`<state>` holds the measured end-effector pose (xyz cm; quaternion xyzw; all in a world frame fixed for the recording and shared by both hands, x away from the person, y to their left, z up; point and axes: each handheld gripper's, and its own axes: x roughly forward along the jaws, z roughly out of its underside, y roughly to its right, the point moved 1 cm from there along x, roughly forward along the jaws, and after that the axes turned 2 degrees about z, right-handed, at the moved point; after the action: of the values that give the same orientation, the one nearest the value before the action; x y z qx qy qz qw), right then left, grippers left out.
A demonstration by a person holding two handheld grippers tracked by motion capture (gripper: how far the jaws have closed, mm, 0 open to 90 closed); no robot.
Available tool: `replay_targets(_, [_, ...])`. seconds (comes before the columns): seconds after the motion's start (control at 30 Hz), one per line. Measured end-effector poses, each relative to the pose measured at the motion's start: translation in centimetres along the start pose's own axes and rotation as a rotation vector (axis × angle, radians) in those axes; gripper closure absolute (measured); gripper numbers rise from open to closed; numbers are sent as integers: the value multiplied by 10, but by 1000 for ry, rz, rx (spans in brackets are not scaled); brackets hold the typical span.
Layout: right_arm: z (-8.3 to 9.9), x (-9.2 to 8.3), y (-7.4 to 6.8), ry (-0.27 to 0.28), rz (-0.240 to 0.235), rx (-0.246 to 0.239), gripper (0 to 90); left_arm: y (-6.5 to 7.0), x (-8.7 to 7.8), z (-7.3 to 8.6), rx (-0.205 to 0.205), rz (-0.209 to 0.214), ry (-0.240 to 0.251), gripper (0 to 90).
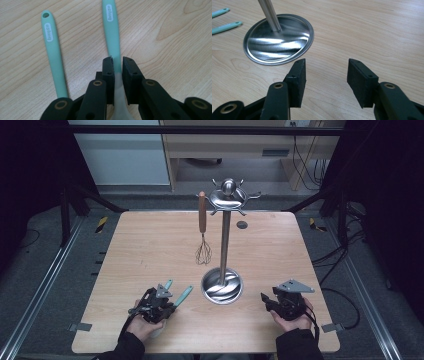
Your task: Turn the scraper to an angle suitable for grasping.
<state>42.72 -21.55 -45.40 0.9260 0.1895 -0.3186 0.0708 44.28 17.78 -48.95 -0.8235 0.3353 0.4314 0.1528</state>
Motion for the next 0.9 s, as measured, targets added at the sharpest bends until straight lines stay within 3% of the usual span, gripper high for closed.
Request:
replay_targets(0.23, [0, 0, 0, -3, -1, -1, 497, 2, -4, 7, 9, -16, -21, 710])
replay_targets(0.5, [0, 0, 0, -3, -3, 0, 499, 5, -5, 7, -5, -30, -50, 792])
replay_targets(0.77, [0, 0, -1, -7, -6, 7, 499, 7, -3, 1, -3, -46, -65, 804])
replay_targets(0.9, [0, 0, 0, -7, -6, 4, 499, 5, -3, 0, -12, -31, -72, 810])
